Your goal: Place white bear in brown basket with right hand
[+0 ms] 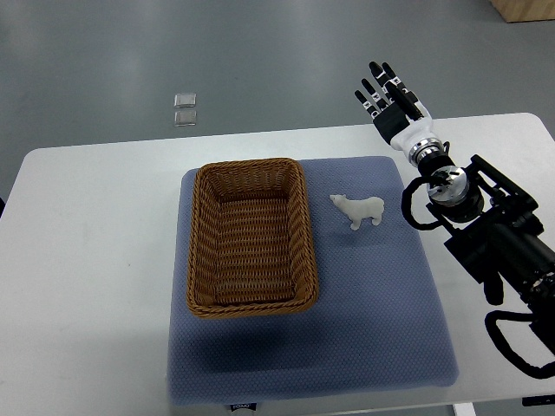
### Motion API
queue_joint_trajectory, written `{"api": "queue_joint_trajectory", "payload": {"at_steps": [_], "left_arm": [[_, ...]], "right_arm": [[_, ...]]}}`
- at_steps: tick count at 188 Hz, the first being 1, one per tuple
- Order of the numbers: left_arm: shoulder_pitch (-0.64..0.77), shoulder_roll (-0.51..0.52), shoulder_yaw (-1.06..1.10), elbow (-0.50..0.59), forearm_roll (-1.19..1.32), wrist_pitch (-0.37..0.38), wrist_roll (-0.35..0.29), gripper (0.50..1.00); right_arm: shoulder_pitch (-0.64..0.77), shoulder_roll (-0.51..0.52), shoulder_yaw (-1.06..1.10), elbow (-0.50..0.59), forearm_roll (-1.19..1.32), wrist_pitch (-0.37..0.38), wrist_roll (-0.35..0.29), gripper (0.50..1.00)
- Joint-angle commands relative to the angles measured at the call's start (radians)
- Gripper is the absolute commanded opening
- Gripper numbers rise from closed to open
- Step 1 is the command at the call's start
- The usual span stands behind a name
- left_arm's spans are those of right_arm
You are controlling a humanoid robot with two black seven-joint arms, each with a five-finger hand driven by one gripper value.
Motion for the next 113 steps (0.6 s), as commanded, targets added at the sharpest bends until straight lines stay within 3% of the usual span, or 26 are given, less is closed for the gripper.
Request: {"api": "queue_joint_trajectory", "payload": {"at_steps": [1,64,113], "left_arm": [[0.000,0.000,0.000,0.001,0.000,0.000,0.000,1.000],[0.000,0.000,0.000,0.005,-0.002,0.002,0.000,1.000],[0.000,0.000,-0.001,0.001,-0.002,0.000,0.000,1.000]], "right_arm": [[0.001,0.000,0.000,0.000,0.000,0.000,0.000,0.928],[0.012,-0.014,-0.071,0.003,-0.026,0.009,-0.003,0.928],[0.091,-0.140,-0.201,0.008,-0.216,0.035,-0.018,0.928]]}}
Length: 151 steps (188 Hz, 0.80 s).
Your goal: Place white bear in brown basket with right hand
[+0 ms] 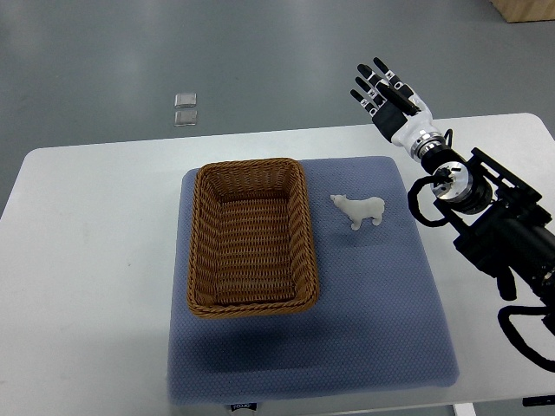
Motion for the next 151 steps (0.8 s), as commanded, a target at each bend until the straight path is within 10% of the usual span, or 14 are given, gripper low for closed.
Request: {"api": "queue_joint_trajectory", "payload": {"at_steps": [1,65,82,151], "left_arm": [[0.000,0.000,-0.001,-0.003,0.000,-0.001,0.000,1.000],[-0.002,0.000,-0.002,-0.028,0.003,-0.002,0.000,1.000],[-0.002,0.000,-0.001,-0.029,0.003,-0.004,0.000,1.000],[-0.003,0.000,-0.001,-0.043,0.002,-0.002,0.000,1.000]], "right_arm": [[0.044,-0.062,-0.071,0.000,-0.098,0.012,-0.011,0.928],[0.334,-0.292,-0.588,0.100,-0.672,0.253,-0.289,0.928],[0.443,-0.372,-0.694,0.226,-0.715,0.426,-0.385,0.928],[0.601,-0.362,-0.911,0.433,-0.705,0.427,-0.500,0.928]]}}
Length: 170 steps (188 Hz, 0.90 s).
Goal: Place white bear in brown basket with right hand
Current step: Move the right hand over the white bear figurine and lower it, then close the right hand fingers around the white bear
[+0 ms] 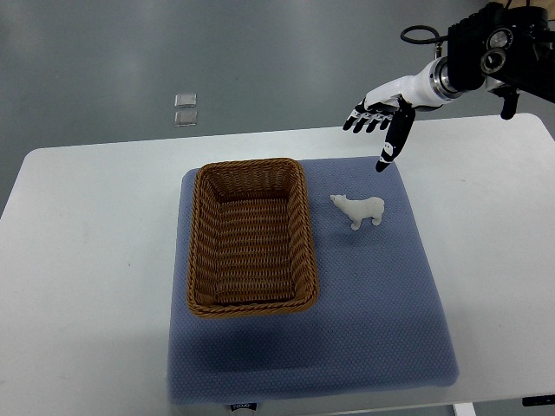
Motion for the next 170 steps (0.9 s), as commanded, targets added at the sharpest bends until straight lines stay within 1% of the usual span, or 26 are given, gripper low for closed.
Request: {"api": "queue_joint_trajectory", "payload": {"at_steps": [1,12,41,60,74,84,116,131,151,160,170], "left_arm": [[0.000,0.000,0.000,0.001,-0.002,0.001,0.000,1.000],[0.000,0.000,-0.002,0.001,-0.002,0.001,0.000,1.000],[0.000,0.000,-0.002,0.004,-0.002,0.001,0.000,1.000],[0.000,0.000,0.000,0.007,-0.002,0.001,0.000,1.000],[0.000,0.000,-0.002,0.007,-0.002,0.001,0.000,1.000],[0.000,0.000,-0.002,0.007,-0.002,0.001,0.000,1.000],[0.000,0.000,-0.002,0.010,-0.002,0.001,0.000,1.000],[0.000,0.000,-0.002,0.010,-0.002,0.001,0.000,1.000],[0.000,0.000,-0.002,0.010,-0.002,0.001,0.000,1.000],[0.000,0.000,-0.002,0.012,-0.002,0.003,0.000,1.000],[0.000,0.000,0.000,0.012,-0.004,0.003,0.000,1.000]], "right_arm": [[-0.001,0.023,-0.010,0.012,0.002,0.000,0.000,0.928],[-0.017,0.029,-0.018,0.012,0.002,-0.028,0.001,0.926],[-0.066,0.058,-0.022,0.012,-0.016,-0.052,0.003,0.926],[-0.096,0.069,-0.022,0.010,-0.048,-0.112,0.004,0.924],[-0.127,0.084,-0.024,0.007,-0.085,-0.154,0.007,0.913],[-0.138,0.086,-0.024,0.007,-0.099,-0.170,0.009,0.911],[-0.170,0.086,-0.022,0.007,-0.114,-0.184,0.010,0.897],[-0.184,0.087,-0.022,0.007,-0.119,-0.200,0.012,0.872],[-0.201,0.096,-0.024,0.007,-0.120,-0.209,0.024,0.860],[-0.210,0.096,-0.022,0.007,-0.133,-0.209,0.030,0.834],[-0.221,0.098,-0.022,0.007,-0.148,-0.210,0.033,0.829]]}}
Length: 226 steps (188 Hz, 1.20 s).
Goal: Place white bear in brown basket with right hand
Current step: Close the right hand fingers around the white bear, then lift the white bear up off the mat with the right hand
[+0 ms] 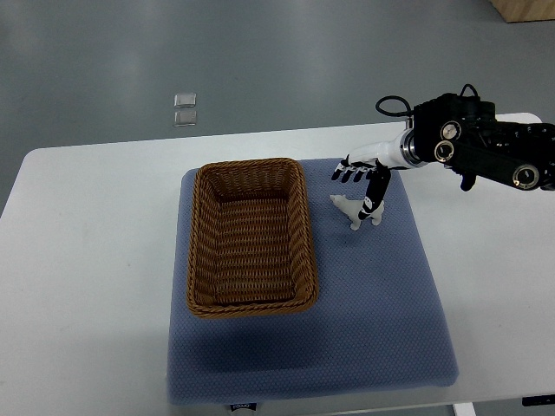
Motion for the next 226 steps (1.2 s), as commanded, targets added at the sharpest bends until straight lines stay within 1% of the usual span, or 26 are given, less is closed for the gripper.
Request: {"api": "queue_joint_trajectory", "payload": {"at_steps": [1,36,53,69,72,73,74,75,76,77,78,79,80,81,82,84,85,86,87,89,101,135,164,195,216,226], "left_arm": [[0.000,0.000,0.002,0.001,-0.001,0.001,0.000,1.000],[0.001,0.000,0.002,0.003,-0.001,0.001,0.000,1.000],[0.000,0.000,0.002,0.003,-0.001,0.001,0.000,1.000],[0.000,0.000,0.002,0.003,-0.001,0.001,0.000,1.000],[0.000,0.000,0.002,0.003,-0.001,0.001,0.000,1.000],[0.000,0.000,0.002,0.003,-0.001,0.001,0.000,1.000],[0.001,0.000,0.002,0.003,-0.001,0.001,0.000,1.000],[0.001,0.000,0.002,0.003,-0.001,0.001,0.000,1.000],[0.001,0.000,0.002,0.003,-0.001,0.001,0.000,1.000],[0.001,0.000,0.002,0.003,-0.001,0.001,0.000,1.000],[0.000,0.000,0.002,0.003,-0.001,0.001,0.000,1.000],[0.000,0.000,0.002,0.003,-0.001,0.001,0.000,1.000],[0.000,0.000,0.002,0.003,-0.001,0.001,0.000,1.000],[0.000,0.000,0.002,0.003,-0.001,0.001,0.000,1.000],[0.001,0.000,0.002,0.003,-0.001,0.001,0.000,1.000],[0.001,0.000,0.002,0.003,-0.001,0.001,0.000,1.000],[0.001,0.000,0.002,0.003,-0.001,0.001,0.000,1.000],[0.001,0.000,0.002,0.003,-0.001,0.001,0.000,1.000],[0.001,0.000,0.002,0.003,-0.001,0.001,0.000,1.000],[0.001,0.000,0.002,0.003,-0.001,0.001,0.000,1.000],[0.000,0.000,0.002,0.004,-0.001,0.001,0.000,1.000],[0.001,0.000,0.002,0.004,-0.001,0.001,0.000,1.000],[0.001,0.000,0.002,0.004,-0.001,0.001,0.000,1.000],[0.001,0.000,0.002,0.004,-0.001,0.001,0.000,1.000],[0.001,0.000,0.002,0.004,-0.001,0.001,0.000,1.000],[0.001,0.000,0.002,0.004,-0.001,0.001,0.000,1.000]], "right_arm": [[-0.019,0.003,0.001,0.000,-0.023,-0.003,0.009,0.829],[-0.050,0.012,-0.001,-0.006,-0.034,-0.028,0.015,0.809],[-0.062,0.012,0.001,-0.009,-0.051,-0.032,0.017,0.789],[-0.074,0.020,0.001,-0.012,-0.080,-0.032,0.020,0.717],[-0.076,0.020,0.001,-0.015,-0.084,-0.034,0.020,0.687],[-0.076,0.020,0.001,-0.015,-0.084,-0.034,0.020,0.686],[-0.076,0.021,0.001,-0.015,-0.086,-0.035,0.020,0.668],[-0.076,0.021,0.001,-0.015,-0.086,-0.035,0.020,0.668],[-0.078,0.021,0.001,-0.017,-0.087,-0.039,0.021,0.652],[-0.078,0.021,0.001,-0.017,-0.087,-0.039,0.021,0.652],[-0.078,0.023,0.001,-0.018,-0.089,-0.040,0.021,0.629],[-0.078,0.023,0.001,-0.018,-0.089,-0.040,0.021,0.629],[-0.079,0.023,-0.001,-0.020,-0.089,-0.045,0.021,0.609],[-0.079,0.023,-0.001,-0.020,-0.089,-0.045,0.021,0.609],[-0.081,0.023,-0.001,-0.020,-0.091,-0.049,0.021,0.589],[-0.081,0.023,-0.001,-0.020,-0.091,-0.049,0.021,0.588],[-0.082,0.023,-0.001,-0.020,-0.092,-0.054,0.021,0.568],[-0.082,0.023,-0.001,-0.020,-0.092,-0.054,0.021,0.568],[-0.084,0.023,-0.001,-0.020,-0.094,-0.058,0.021,0.552],[-0.085,0.023,-0.001,-0.020,-0.095,-0.065,0.021,0.539],[-0.088,0.023,-0.002,-0.020,-0.097,-0.094,0.021,0.505],[-0.071,0.006,-0.007,-0.018,-0.089,-0.088,0.020,0.500],[0.005,-0.040,0.001,0.006,-0.075,-0.019,0.020,0.500],[0.151,-0.124,0.002,0.088,-0.051,0.047,0.020,0.500],[0.300,-0.222,0.004,0.160,0.014,0.101,0.018,0.500],[0.338,-0.250,0.002,0.181,0.028,0.113,0.018,0.500]]}}
